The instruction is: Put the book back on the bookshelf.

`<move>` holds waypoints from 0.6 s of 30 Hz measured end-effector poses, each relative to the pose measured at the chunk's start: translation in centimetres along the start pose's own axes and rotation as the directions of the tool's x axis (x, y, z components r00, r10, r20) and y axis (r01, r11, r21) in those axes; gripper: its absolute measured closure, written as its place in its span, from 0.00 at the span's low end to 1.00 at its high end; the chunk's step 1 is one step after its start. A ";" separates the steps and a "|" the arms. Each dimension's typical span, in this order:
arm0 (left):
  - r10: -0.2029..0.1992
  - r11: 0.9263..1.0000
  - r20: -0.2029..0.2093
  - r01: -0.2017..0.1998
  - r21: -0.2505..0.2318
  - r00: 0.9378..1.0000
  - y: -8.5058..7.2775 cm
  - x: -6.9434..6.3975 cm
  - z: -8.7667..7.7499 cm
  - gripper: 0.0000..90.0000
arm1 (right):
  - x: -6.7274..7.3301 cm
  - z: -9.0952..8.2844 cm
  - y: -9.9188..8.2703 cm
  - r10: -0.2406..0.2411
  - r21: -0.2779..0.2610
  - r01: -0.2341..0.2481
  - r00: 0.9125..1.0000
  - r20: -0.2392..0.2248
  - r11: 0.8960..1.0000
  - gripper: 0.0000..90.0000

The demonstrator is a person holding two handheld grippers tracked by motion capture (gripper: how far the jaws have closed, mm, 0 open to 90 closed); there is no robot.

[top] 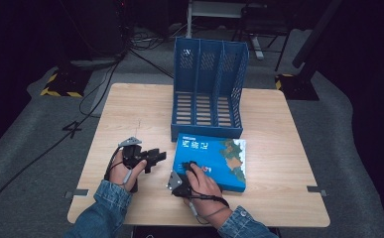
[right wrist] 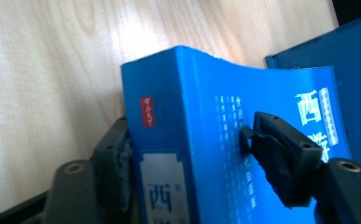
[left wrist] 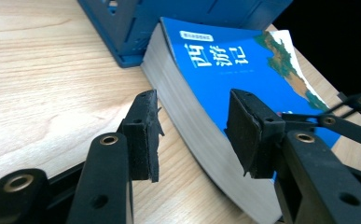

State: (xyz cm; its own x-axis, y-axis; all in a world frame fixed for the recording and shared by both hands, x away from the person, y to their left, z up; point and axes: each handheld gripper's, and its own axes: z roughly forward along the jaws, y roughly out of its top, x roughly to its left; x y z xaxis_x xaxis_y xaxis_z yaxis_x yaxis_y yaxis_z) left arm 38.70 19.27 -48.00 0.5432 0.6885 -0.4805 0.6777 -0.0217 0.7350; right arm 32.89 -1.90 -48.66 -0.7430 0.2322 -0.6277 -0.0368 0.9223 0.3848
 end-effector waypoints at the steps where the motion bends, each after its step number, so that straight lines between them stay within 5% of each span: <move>1: -0.008 1.000 0.003 0.008 -0.001 1.000 0.0 0.1 0.0 0.60 | 0.2 0.0 0.0 -0.006 -0.001 0.006 1.000 0.013 1.000 0.39; 12: -0.019 1.000 0.008 0.019 0.007 1.000 -0.2 0.1 0.0 0.59 | 0.1 -0.7 -0.3 -0.011 -0.061 0.014 0.999 0.046 0.998 0.48; 18: -0.016 0.997 0.036 0.014 0.071 0.999 -0.5 -0.3 0.7 0.60 | 0.7 -0.3 -0.7 -0.022 -0.084 0.029 0.997 0.078 0.996 0.47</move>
State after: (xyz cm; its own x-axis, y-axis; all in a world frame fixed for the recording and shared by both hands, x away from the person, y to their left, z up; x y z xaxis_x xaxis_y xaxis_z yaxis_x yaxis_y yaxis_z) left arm 38.53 18.56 -48.60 0.5493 0.6625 -0.5093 0.7187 -0.0637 0.6924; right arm 32.20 -2.48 -49.20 -0.6873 0.2355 -0.6872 -0.1143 0.8991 0.4225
